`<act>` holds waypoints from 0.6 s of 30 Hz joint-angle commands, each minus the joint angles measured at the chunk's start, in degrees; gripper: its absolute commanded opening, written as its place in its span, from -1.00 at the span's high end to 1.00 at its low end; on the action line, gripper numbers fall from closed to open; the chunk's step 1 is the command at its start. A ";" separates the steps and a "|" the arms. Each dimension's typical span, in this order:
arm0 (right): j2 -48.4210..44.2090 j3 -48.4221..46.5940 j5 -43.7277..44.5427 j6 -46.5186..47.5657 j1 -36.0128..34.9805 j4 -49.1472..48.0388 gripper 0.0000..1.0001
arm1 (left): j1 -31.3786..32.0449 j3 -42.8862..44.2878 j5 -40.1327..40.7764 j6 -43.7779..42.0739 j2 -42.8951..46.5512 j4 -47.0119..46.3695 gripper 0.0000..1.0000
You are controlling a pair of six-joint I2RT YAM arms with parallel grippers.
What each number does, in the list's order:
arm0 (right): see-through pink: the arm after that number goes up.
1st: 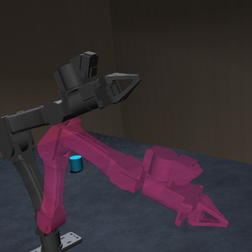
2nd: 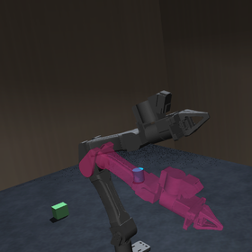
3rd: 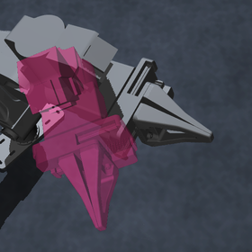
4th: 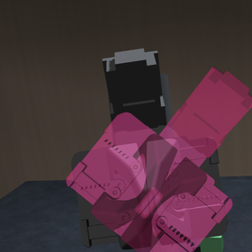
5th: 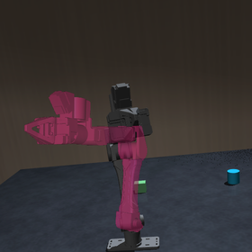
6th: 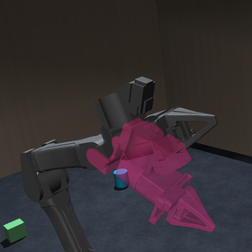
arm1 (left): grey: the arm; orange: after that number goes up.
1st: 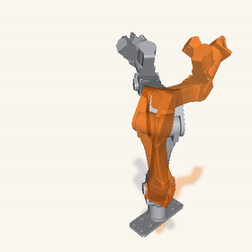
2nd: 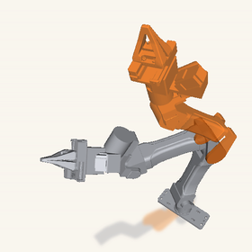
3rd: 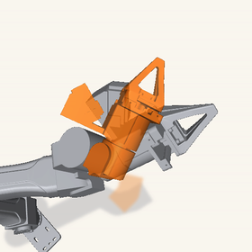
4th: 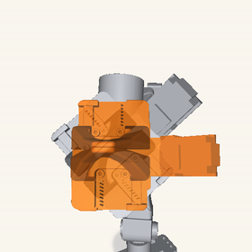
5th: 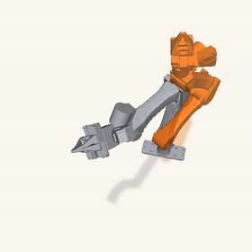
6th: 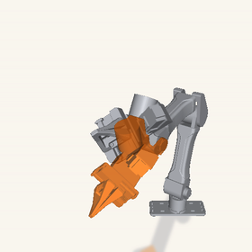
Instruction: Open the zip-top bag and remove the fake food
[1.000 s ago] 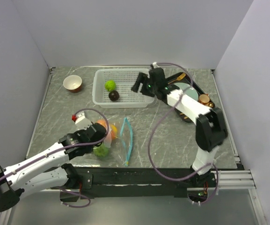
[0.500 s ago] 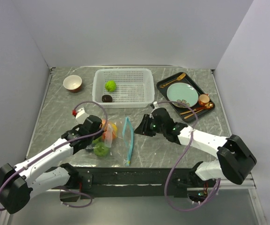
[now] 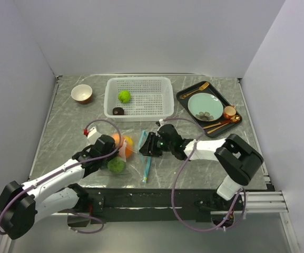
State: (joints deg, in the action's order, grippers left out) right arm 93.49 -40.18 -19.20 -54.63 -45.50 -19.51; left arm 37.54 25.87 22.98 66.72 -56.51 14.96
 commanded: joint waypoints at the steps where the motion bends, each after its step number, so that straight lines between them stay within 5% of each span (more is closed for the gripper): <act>1: 2.56 -3.76 -1.10 -1.88 -0.73 -7.30 -0.14 | -0.27 -2.13 -1.71 0.17 -1.67 -1.95 0.99; 6: 5.47 -5.86 -0.84 -3.46 -1.70 -8.00 -0.35 | -0.27 -3.37 -2.85 -0.10 -2.02 -4.06 0.98; 18: 10.39 -11.05 0.57 -3.73 -3.63 -5.99 -0.50 | 0.51 -5.83 -5.58 -1.15 -5.19 -7.66 0.99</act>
State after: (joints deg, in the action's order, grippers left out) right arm 102.83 -47.64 -19.40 -58.17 -48.03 -24.38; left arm 37.45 22.76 20.03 66.65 -59.79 5.80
